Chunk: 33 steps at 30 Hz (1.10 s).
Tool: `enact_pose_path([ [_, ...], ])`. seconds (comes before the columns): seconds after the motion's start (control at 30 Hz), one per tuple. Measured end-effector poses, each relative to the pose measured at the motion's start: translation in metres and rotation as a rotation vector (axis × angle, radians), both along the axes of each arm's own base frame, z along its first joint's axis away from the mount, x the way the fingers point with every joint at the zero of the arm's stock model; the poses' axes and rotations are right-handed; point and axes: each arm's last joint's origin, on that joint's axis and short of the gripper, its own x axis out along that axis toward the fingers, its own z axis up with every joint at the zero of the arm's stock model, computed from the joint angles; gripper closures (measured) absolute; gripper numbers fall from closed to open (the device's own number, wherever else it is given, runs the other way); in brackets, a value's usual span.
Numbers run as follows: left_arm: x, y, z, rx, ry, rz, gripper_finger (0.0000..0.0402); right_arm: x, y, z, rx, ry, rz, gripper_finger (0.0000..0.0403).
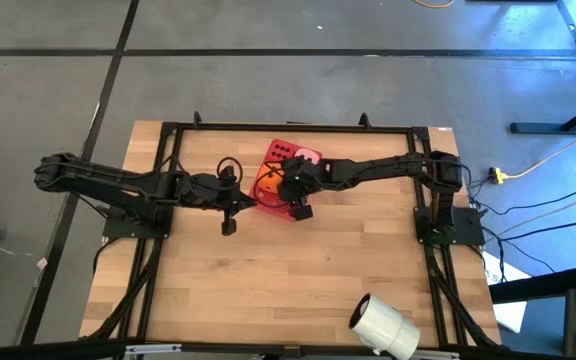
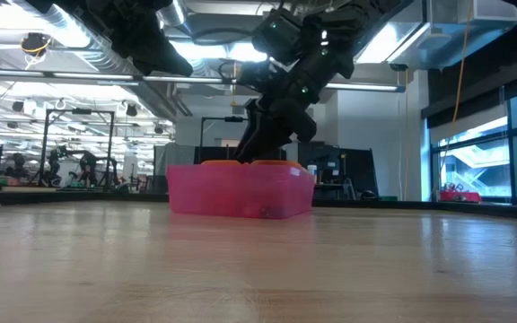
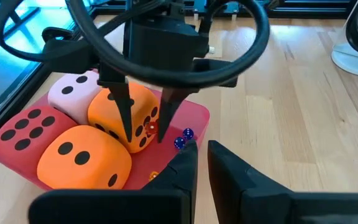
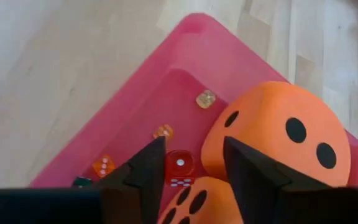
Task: Pick & Place Dice
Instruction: Put the small red dice into the red bin
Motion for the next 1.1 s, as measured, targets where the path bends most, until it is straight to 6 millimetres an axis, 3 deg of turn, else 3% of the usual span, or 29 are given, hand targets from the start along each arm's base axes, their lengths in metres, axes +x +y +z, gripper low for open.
enact_pose_path([
  [0.17, 0.000, 0.000, 0.000, 0.002, 0.000, -0.001, 0.0370, 0.000, 0.002, 0.000, 0.029, -0.002, -0.026, 0.0216],
  [0.37, 0.000, 0.000, 0.000, 0.003, 0.000, -0.001, 0.0370, 0.000, 0.004, 0.000, 0.038, -0.003, -0.029, 0.0224],
  [0.5, 0.000, 0.000, 0.000, 0.002, 0.000, -0.001, 0.0370, 0.001, 0.013, 0.000, 0.052, -0.004, 0.040, 0.0255],
  [0.7, 0.000, 0.000, 0.000, -0.001, 0.000, 0.001, 0.0370, 0.002, 0.020, 0.000, 0.164, -0.004, 0.006, 0.0339],
  [0.8, 0.000, 0.000, 0.000, -0.001, 0.000, 0.000, 0.0370, 0.001, 0.020, 0.000, 0.172, -0.001, -0.025, 0.0347],
  [0.87, 0.000, 0.000, 0.000, -0.001, 0.000, 0.000, 0.0370, 0.001, 0.019, 0.000, 0.142, 0.008, -0.053, 0.0328],
  [1.1, -0.001, 0.000, -0.001, -0.001, 0.013, 0.000, 0.0371, -0.006, 0.016, -0.005, 0.072, 0.084, -0.196, 0.0195],
])
